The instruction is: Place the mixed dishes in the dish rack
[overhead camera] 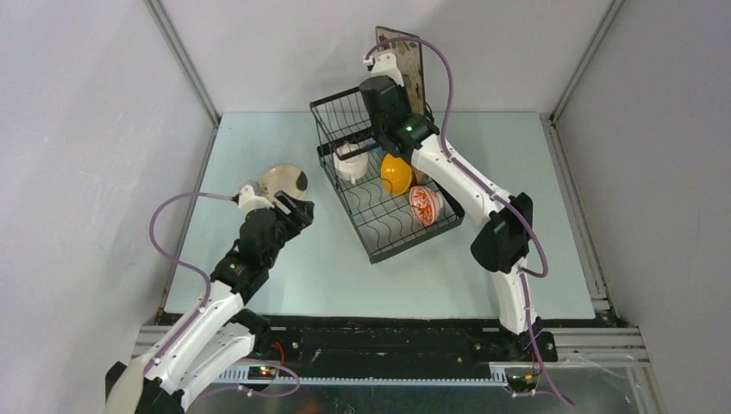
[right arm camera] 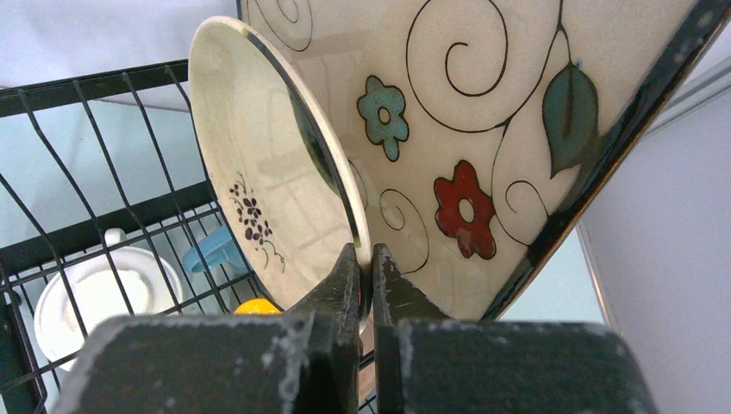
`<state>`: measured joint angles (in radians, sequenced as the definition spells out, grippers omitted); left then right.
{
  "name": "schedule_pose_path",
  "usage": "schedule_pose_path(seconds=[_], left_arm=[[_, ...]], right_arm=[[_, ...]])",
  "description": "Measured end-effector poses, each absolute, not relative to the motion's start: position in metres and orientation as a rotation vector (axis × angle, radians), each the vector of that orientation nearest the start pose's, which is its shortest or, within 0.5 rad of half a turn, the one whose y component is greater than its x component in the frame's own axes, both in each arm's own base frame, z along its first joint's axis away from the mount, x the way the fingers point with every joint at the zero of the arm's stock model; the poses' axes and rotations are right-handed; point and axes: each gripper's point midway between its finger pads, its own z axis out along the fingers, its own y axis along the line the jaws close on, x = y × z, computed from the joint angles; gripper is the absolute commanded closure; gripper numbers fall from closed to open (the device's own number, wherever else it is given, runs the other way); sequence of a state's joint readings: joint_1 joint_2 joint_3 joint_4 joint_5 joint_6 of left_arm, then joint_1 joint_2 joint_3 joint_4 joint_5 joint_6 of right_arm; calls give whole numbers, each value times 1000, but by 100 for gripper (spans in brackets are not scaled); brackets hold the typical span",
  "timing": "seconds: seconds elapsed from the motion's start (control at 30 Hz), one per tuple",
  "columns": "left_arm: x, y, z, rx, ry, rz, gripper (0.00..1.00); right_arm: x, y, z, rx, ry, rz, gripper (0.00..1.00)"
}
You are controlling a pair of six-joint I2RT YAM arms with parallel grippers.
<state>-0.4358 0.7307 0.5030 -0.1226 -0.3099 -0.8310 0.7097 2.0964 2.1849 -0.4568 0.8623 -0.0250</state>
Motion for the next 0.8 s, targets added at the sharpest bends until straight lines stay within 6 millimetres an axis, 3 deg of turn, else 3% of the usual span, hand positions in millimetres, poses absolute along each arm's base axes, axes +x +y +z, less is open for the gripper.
schedule_pose_path(seconds=[0.8], left_arm=[[285, -100, 180, -603, 1849, -548, 25]], right_arm=[[508, 257, 325, -105, 1793, -358, 98]])
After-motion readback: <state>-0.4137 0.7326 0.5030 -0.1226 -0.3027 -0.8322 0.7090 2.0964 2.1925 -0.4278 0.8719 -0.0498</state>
